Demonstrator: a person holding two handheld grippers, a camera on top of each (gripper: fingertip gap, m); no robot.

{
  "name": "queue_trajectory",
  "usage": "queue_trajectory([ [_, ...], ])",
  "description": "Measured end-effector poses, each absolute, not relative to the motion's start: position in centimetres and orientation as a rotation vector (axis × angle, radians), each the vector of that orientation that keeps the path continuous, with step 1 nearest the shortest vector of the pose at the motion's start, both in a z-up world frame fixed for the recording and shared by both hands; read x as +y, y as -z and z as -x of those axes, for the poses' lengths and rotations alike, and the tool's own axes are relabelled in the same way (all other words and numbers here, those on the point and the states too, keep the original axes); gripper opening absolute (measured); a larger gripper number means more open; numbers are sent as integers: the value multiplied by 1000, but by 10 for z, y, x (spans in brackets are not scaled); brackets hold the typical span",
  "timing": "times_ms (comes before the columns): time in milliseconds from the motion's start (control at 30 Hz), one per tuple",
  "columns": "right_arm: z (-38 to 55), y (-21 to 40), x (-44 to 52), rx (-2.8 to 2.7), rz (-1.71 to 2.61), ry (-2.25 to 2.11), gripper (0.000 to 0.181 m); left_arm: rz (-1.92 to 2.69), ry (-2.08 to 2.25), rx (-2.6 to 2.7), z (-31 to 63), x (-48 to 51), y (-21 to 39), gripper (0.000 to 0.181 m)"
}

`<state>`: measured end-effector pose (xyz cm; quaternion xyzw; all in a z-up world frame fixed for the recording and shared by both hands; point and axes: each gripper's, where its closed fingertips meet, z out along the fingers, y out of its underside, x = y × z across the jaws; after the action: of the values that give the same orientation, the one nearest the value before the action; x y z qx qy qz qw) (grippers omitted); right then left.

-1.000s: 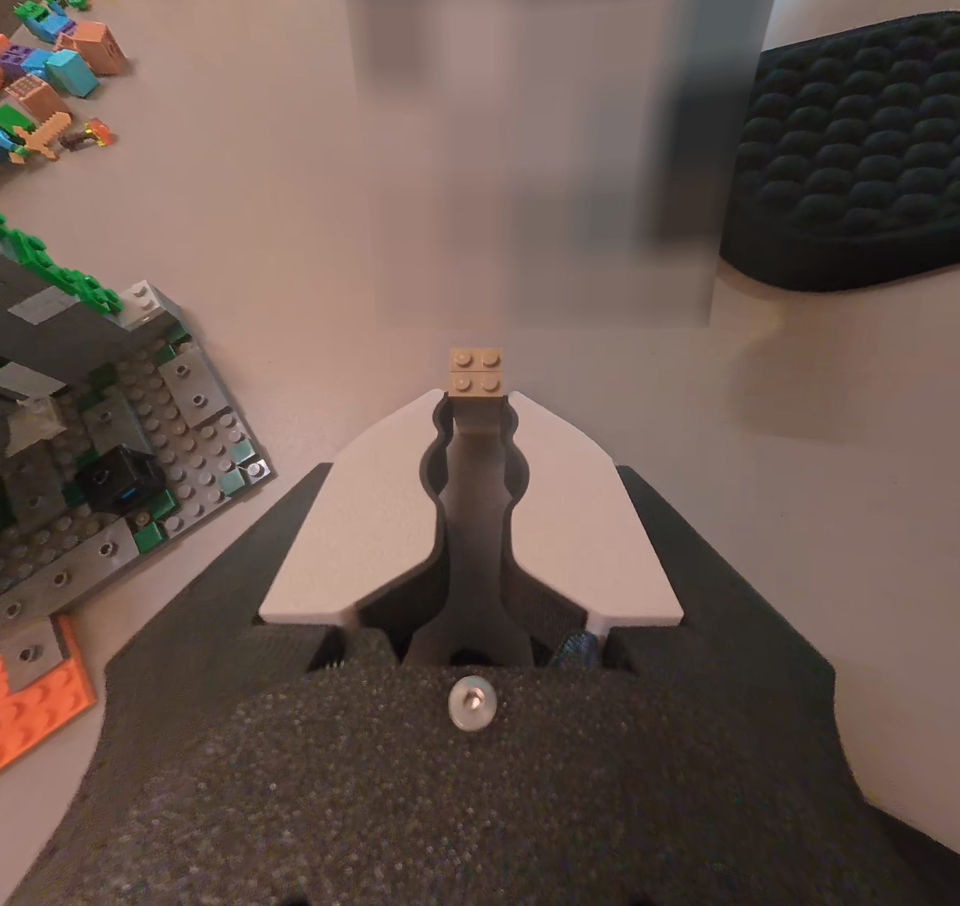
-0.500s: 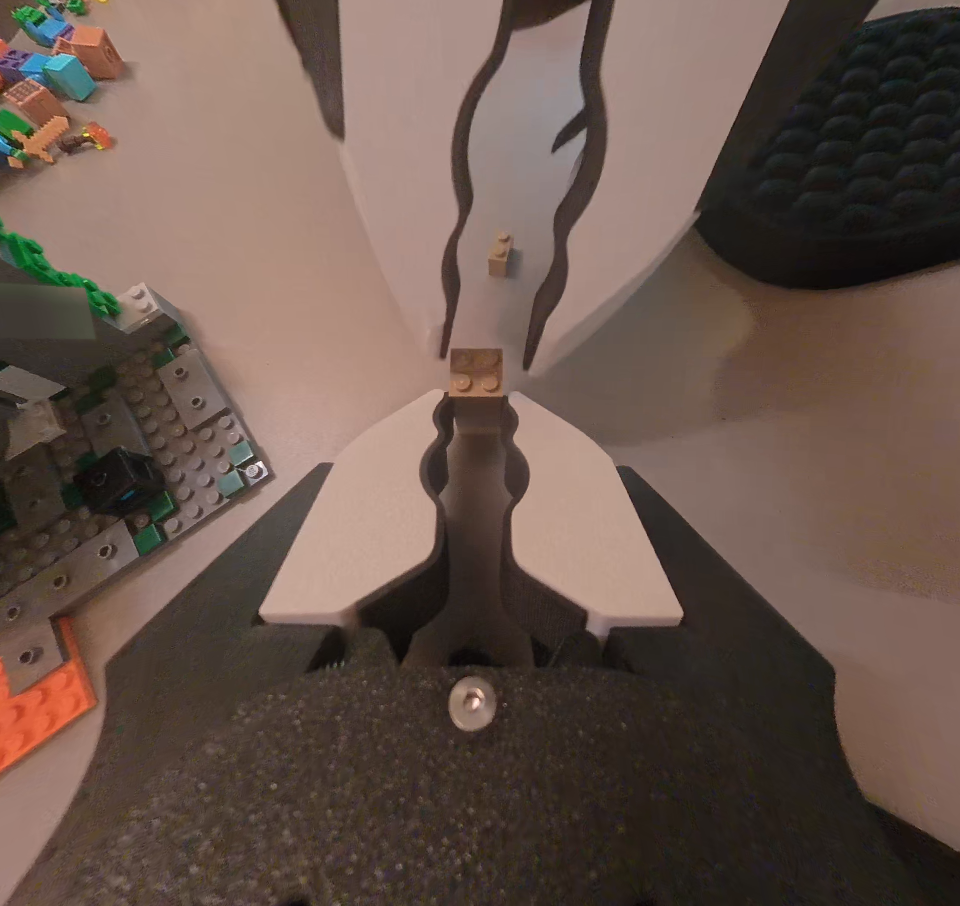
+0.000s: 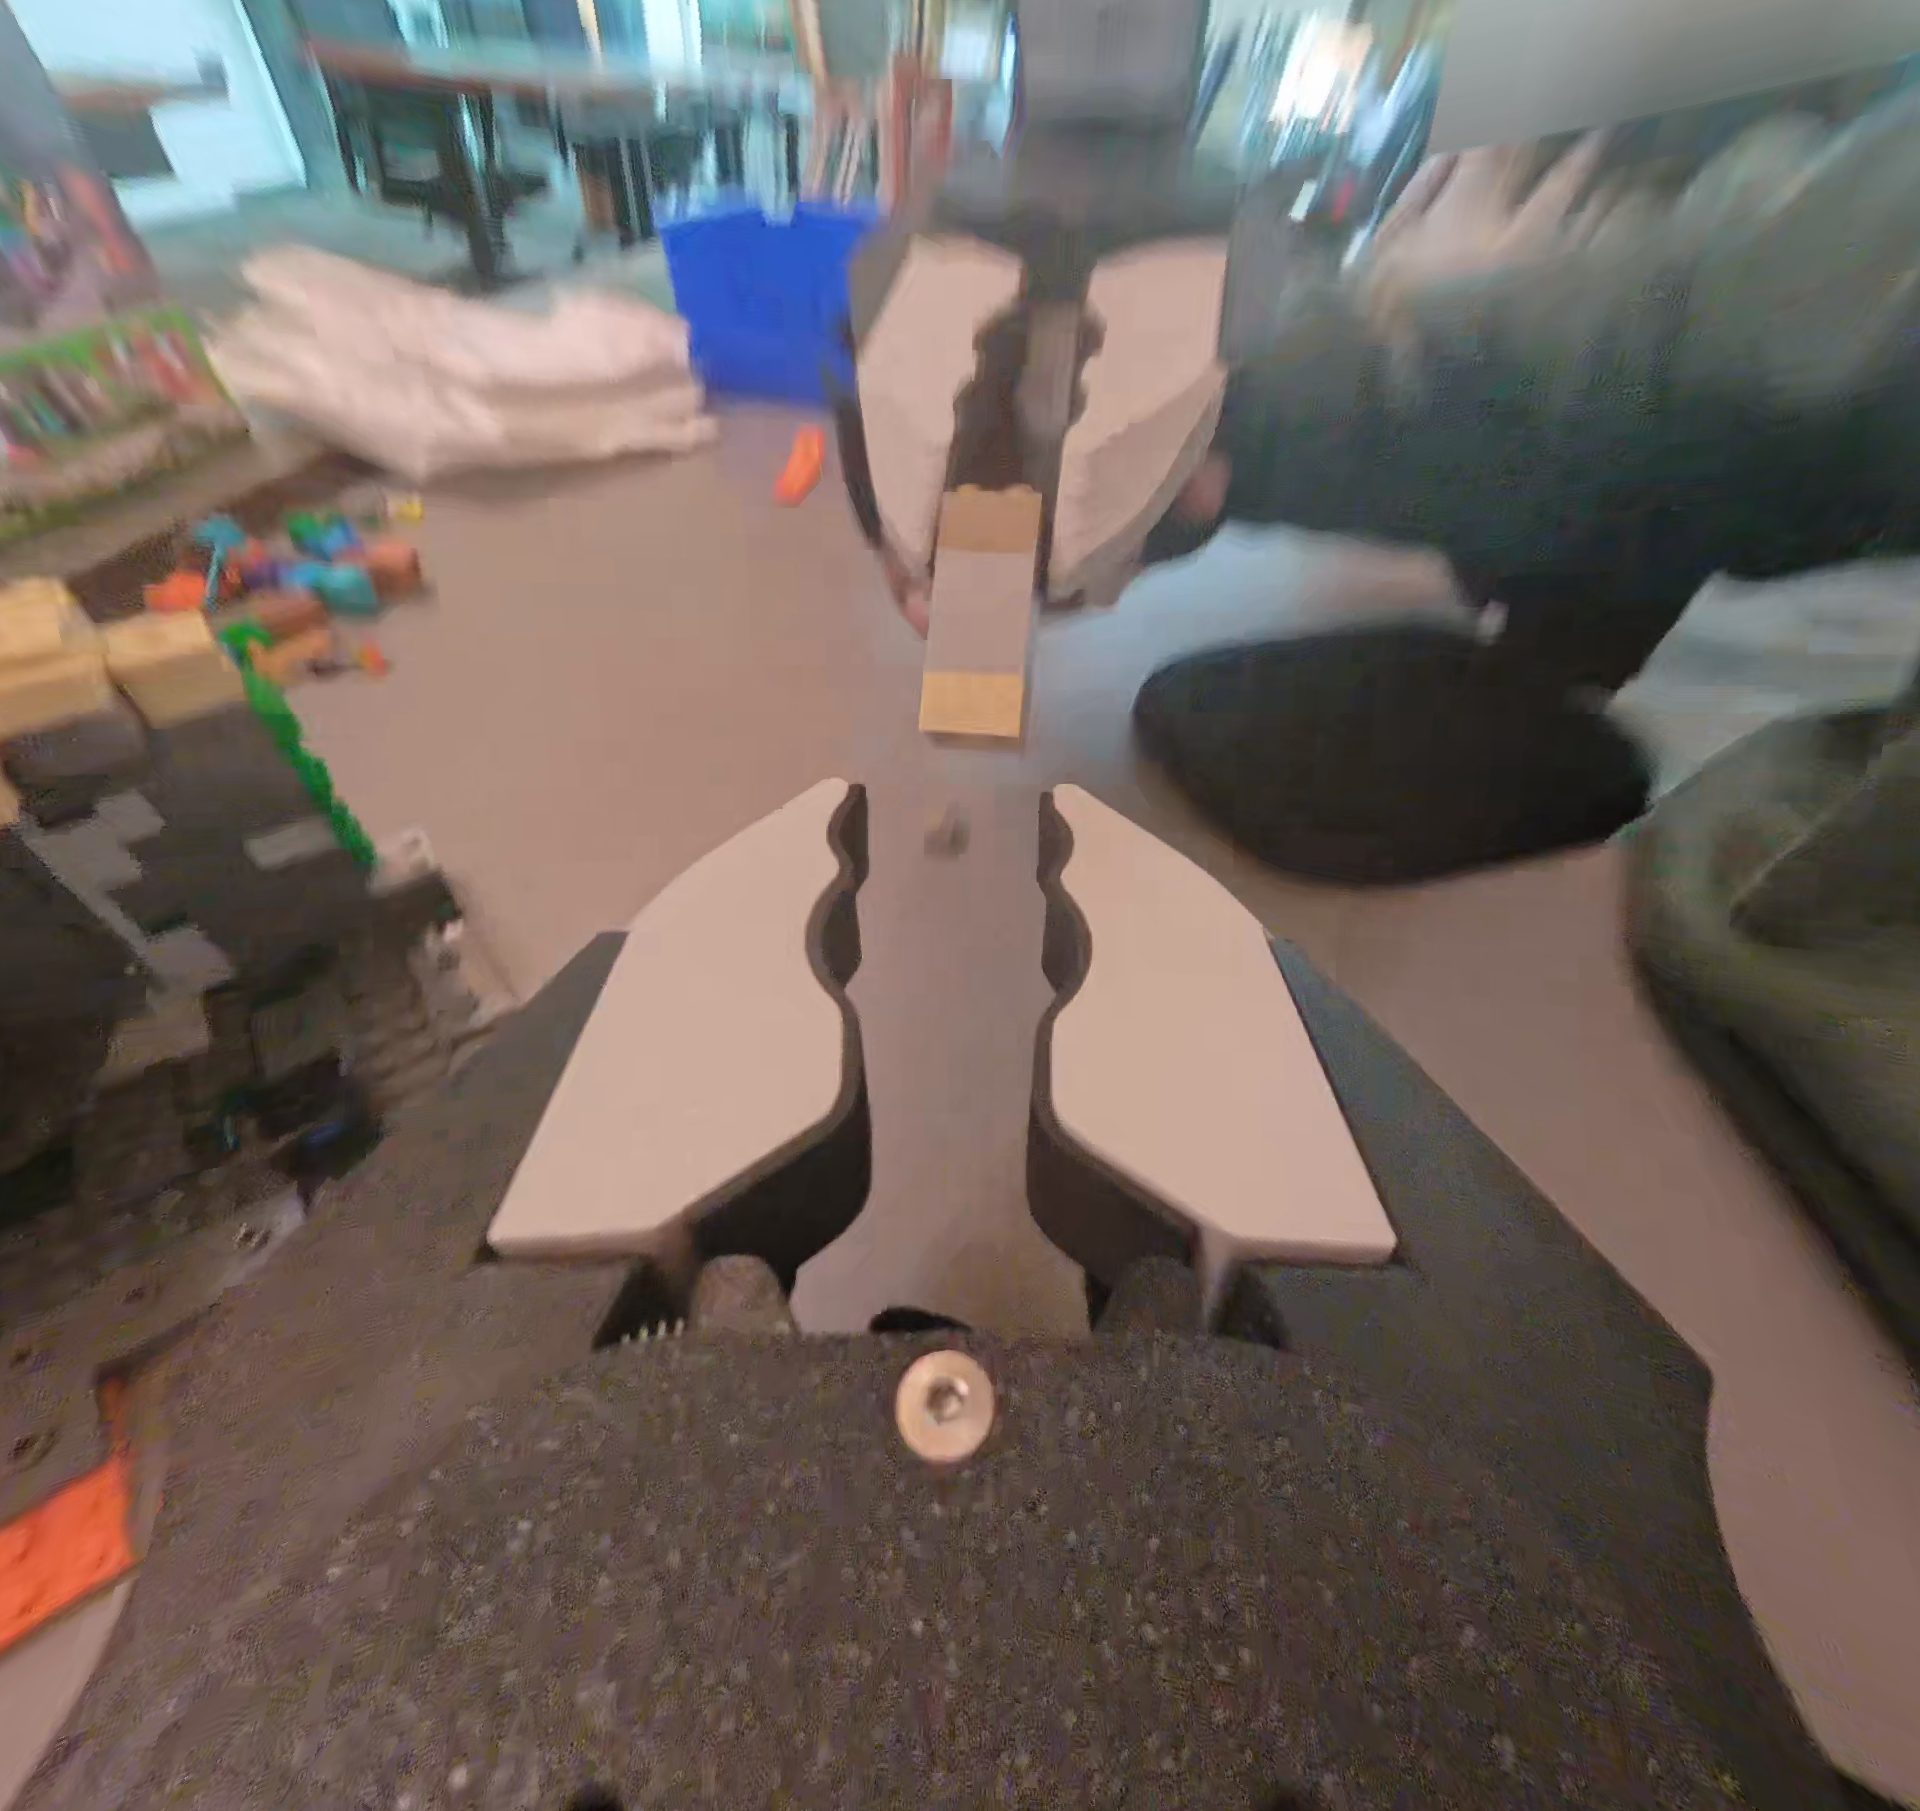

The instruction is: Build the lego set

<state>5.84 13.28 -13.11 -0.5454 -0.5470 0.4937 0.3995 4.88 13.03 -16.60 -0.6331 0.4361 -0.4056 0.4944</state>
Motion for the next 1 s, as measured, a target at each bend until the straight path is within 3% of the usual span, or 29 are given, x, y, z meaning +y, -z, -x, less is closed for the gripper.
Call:
queue_trajectory([
  [167,-62,112,122,-1154,1236,-1430,16,1337,1156,952,-49,115,123,30],
  [500,-52,117,112,-1200,1253,-1463,17,1331,1095,1000,-50,107,122,17],
  [633,-68,133,131,-1341,1441,-1273,20,1384,1032,1026,-46,113,133,17],
  [800,-110,206,149,-1755,1787,-721,20,1459,937,1081,-45,119,152,17],
  [1000,-122,237,153,-1956,1864,-490,19,1524,876,1138,-47,119,169,17],
])
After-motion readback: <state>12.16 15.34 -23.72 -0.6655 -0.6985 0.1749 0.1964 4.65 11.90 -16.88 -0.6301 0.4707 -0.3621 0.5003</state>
